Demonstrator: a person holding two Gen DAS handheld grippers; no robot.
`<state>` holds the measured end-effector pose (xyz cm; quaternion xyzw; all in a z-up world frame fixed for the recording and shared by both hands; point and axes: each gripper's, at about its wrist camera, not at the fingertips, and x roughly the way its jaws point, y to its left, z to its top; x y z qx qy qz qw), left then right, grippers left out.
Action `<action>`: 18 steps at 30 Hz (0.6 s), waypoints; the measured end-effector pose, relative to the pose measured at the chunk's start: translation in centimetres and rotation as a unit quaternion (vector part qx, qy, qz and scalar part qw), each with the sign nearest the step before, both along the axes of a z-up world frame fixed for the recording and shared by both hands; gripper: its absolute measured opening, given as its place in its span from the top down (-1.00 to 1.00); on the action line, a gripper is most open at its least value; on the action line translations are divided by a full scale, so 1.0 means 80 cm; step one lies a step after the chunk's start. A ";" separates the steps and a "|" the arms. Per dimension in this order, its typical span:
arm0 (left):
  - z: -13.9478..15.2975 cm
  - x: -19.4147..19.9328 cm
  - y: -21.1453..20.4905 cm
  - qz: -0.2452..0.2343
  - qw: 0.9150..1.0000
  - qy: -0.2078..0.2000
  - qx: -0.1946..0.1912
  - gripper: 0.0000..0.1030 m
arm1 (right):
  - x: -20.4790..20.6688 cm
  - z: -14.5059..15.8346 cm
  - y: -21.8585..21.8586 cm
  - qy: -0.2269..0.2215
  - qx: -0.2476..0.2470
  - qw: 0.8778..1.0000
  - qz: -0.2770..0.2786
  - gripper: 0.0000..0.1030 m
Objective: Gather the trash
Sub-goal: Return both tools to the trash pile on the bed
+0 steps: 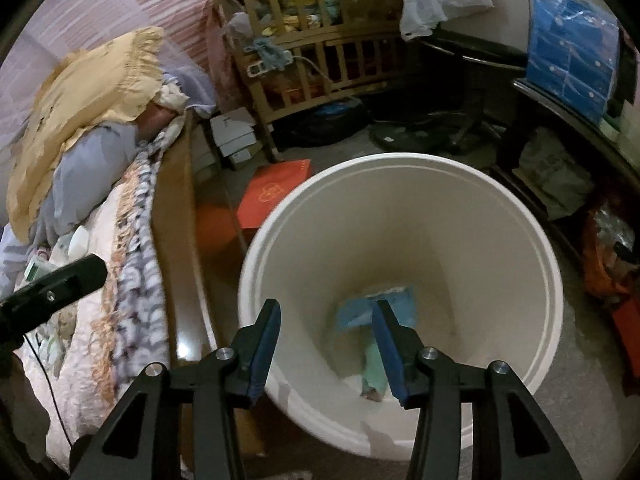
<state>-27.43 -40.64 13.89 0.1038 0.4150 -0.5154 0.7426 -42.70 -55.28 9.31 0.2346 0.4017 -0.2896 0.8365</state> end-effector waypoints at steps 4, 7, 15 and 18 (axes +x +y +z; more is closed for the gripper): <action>0.000 0.007 0.037 0.032 0.999 -0.041 0.012 0.19 | 0.017 0.006 0.028 -0.005 -0.005 1.000 0.020 -0.21; -0.001 0.016 0.065 0.047 0.998 -0.047 0.014 0.19 | 0.033 0.014 0.054 -0.007 -0.009 0.999 0.043 -0.22; 0.008 0.035 0.124 0.100 0.991 -0.081 0.019 0.19 | 0.072 0.035 0.113 -0.027 -0.021 0.996 0.087 -0.30; 0.006 0.043 0.147 0.118 0.989 -0.088 0.023 0.19 | 0.086 0.038 0.135 -0.029 -0.024 0.994 0.105 -0.32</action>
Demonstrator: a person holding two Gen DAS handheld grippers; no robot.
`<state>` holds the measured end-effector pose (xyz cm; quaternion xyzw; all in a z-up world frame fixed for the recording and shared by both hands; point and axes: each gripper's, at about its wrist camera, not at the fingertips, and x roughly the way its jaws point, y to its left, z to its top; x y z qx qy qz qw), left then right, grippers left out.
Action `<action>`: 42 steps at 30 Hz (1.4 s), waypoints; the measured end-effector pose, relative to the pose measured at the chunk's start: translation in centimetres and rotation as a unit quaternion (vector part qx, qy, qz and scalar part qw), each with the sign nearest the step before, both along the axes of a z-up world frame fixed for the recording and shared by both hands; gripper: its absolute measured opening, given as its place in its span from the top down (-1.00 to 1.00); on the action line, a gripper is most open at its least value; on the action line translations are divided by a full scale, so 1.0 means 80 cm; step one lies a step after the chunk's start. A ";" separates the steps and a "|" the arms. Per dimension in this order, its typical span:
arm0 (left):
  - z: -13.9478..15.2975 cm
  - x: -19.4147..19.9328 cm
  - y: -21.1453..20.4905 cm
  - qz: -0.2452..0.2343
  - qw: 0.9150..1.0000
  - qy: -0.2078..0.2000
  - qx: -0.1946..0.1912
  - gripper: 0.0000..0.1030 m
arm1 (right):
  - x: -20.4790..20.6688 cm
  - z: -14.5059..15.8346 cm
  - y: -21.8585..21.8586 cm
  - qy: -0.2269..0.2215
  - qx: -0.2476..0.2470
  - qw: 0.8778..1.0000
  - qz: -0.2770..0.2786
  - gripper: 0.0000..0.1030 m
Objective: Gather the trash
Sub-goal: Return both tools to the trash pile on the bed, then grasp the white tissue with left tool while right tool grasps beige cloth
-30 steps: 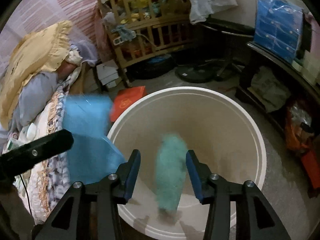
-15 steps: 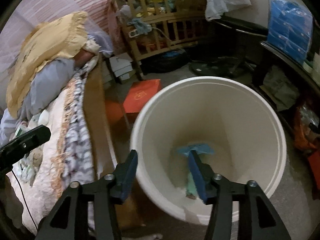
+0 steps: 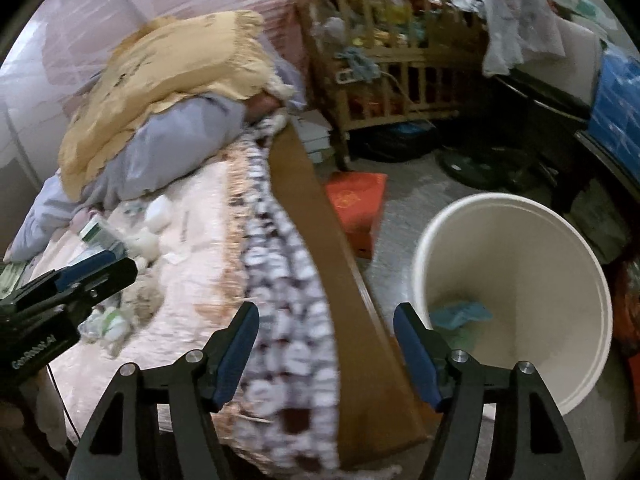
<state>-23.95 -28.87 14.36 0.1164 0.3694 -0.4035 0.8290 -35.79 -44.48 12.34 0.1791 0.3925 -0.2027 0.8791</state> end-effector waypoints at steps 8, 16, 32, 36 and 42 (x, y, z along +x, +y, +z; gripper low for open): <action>-0.007 0.022 0.056 0.047 0.999 0.003 0.006 0.19 | 0.036 -0.001 0.050 0.004 0.000 0.999 0.046 -0.39; -0.014 0.040 0.105 0.082 0.997 0.012 0.010 0.19 | 0.057 -0.007 0.084 0.010 0.009 0.997 0.079 -0.42; -0.033 0.101 0.241 0.170 0.984 0.048 0.025 0.18 | 0.105 -0.024 0.142 0.028 0.031 0.987 0.158 -0.44; -0.039 0.115 0.262 0.175 0.982 0.070 0.020 0.17 | 0.130 -0.032 0.151 0.044 0.024 0.982 0.181 -0.44; -0.059 0.132 0.273 0.174 0.980 0.098 0.013 -0.10 | 0.173 -0.050 0.160 0.076 0.021 0.974 0.213 -0.44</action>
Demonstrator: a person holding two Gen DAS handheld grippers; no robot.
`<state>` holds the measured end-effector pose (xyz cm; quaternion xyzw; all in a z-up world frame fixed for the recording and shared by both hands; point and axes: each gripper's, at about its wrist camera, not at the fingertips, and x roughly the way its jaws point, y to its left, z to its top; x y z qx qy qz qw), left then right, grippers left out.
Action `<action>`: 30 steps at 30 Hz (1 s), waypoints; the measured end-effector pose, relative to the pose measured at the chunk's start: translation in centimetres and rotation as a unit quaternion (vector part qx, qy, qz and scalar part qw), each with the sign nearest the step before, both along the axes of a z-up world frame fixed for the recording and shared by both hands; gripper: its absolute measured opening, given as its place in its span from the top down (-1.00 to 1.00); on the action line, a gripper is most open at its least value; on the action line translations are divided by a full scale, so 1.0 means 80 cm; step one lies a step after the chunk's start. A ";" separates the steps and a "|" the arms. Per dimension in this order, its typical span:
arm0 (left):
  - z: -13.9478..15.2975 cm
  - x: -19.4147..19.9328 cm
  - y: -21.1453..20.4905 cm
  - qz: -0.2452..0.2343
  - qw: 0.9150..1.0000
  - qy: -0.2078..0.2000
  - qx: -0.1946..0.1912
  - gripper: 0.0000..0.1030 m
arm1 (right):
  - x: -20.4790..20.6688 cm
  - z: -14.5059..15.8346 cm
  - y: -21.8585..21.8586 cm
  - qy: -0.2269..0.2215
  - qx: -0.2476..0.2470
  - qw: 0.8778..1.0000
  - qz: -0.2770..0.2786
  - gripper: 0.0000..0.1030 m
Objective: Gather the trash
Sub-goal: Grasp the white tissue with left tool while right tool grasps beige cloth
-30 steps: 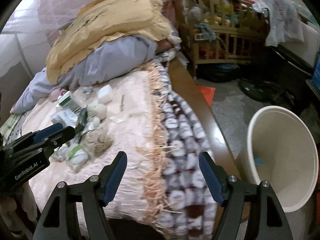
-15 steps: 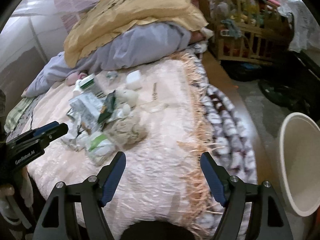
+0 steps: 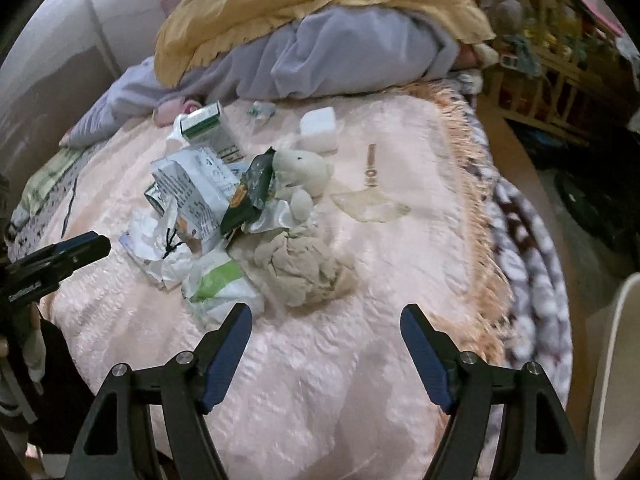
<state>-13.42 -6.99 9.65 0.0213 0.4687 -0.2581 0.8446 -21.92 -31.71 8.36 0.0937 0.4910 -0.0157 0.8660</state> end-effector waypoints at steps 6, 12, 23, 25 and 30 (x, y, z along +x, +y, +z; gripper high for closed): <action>-0.023 0.019 -0.020 -0.008 1.000 0.015 0.001 -0.10 | 0.037 -0.016 0.004 0.017 -0.003 1.000 0.017 -0.44; -0.039 0.032 -0.047 -0.029 0.999 0.024 -0.012 -0.09 | 0.058 -0.032 0.005 0.027 0.005 0.999 0.026 -0.44; -0.024 0.012 -0.061 -0.072 0.996 0.033 -0.028 0.91 | 0.017 -0.006 -0.010 -0.008 0.034 0.999 0.023 0.42; -0.010 0.009 -0.055 -0.075 0.995 0.035 -0.047 0.91 | 0.000 0.006 -0.014 -0.023 0.042 0.999 0.017 0.42; 0.027 -0.006 -0.061 -0.090 0.993 0.015 -0.068 0.91 | -0.034 0.022 -0.024 -0.043 0.050 0.998 0.001 0.42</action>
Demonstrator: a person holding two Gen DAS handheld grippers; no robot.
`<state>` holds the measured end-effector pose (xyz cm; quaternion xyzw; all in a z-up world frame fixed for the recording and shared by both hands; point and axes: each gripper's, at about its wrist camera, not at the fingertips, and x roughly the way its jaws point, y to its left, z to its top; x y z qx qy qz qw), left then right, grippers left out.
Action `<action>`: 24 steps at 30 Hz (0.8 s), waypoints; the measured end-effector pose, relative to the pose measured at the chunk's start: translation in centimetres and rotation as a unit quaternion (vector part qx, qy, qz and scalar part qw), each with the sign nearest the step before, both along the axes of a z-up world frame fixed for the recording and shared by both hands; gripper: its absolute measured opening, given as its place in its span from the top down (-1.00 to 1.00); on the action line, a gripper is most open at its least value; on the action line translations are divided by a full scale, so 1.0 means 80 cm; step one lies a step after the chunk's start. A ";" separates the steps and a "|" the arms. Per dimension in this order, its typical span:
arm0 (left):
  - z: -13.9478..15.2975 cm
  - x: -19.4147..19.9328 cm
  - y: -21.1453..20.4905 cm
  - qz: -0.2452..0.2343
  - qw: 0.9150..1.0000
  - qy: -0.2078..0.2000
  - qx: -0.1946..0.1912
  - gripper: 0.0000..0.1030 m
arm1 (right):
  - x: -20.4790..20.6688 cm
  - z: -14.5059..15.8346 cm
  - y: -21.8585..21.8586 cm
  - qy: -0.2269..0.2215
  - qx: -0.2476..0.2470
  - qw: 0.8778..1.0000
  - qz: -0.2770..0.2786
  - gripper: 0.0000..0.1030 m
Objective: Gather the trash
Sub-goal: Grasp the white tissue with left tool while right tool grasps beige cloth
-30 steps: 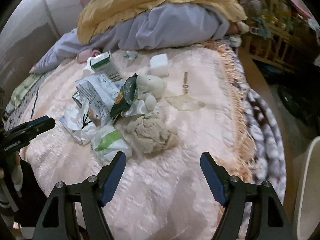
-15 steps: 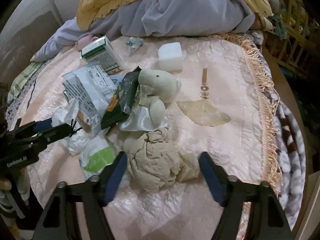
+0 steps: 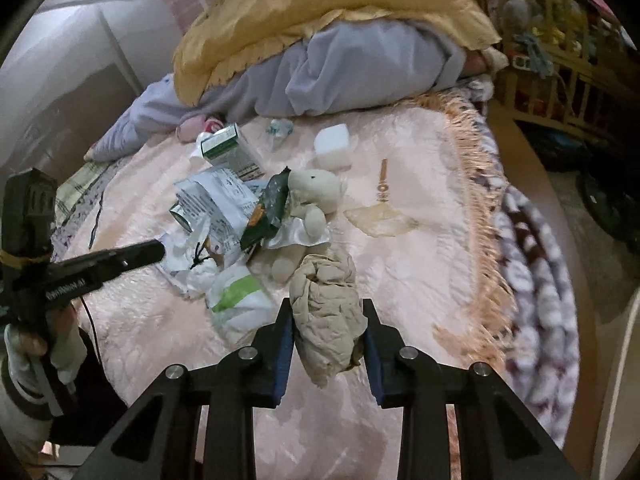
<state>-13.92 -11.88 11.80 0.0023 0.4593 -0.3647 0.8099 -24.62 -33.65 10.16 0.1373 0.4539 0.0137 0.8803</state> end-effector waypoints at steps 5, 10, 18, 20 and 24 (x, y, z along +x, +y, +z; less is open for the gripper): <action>-0.001 -0.005 -0.003 0.016 0.999 -0.018 0.030 0.88 | -0.017 0.003 -0.005 -0.004 0.006 1.000 -0.012 0.42; -0.044 0.003 0.003 0.044 0.998 0.005 0.046 0.05 | -0.024 0.002 -0.005 -0.007 0.017 1.000 -0.014 0.42; -0.084 0.030 -0.019 0.069 0.995 0.001 0.074 0.51 | -0.021 -0.010 -0.006 0.004 0.022 1.000 -0.015 0.42; -0.084 0.034 -0.021 0.065 0.995 0.012 0.069 0.58 | -0.023 -0.009 -0.008 0.002 0.025 1.000 -0.018 0.42; -0.060 0.023 -0.011 0.057 0.998 0.017 0.035 0.65 | -0.032 0.000 -0.013 -0.009 0.026 0.999 -0.025 0.42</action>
